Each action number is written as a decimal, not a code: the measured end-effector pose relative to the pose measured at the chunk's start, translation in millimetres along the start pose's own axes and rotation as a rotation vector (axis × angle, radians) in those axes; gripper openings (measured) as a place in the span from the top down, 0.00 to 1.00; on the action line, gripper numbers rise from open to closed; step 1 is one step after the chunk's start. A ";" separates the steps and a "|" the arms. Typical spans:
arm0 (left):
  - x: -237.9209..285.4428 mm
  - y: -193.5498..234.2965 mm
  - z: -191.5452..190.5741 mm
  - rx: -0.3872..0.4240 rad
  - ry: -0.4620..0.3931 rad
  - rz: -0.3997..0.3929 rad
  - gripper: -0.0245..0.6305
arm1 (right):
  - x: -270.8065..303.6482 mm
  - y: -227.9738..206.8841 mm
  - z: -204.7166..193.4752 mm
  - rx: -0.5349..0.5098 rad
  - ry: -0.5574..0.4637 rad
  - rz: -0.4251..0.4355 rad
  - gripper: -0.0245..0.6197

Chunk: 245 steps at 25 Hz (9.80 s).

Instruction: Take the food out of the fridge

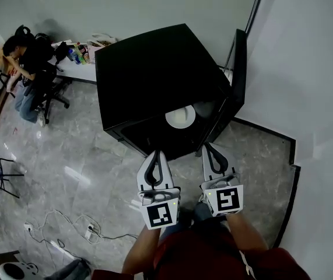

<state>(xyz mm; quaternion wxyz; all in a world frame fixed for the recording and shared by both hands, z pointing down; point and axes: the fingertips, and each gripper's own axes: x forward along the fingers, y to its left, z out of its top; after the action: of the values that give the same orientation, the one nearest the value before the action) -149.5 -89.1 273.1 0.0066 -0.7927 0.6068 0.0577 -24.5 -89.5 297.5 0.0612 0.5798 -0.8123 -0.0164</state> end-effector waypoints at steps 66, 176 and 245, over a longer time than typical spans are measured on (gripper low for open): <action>68.0 -3.7 -261.9 0.087 0.109 0.005 0.94 | 101.2 -30.0 -256.6 0.128 0.126 -0.019 0.93; 31.1 44.6 -287.3 0.096 0.136 0.052 0.94 | 203.8 -29.4 -343.2 1.623 -0.077 -0.062 0.88; 10.9 35.7 -273.8 0.120 0.097 0.060 0.94 | 101.4 -13.7 -332.9 1.651 -0.090 -0.088 0.91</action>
<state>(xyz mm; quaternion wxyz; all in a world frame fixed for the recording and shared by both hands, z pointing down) -158.2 -131.0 546.1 0.0229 -0.7743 0.6322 -0.0172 -4.7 -175.0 634.5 -0.4174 0.4682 -0.5413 0.5599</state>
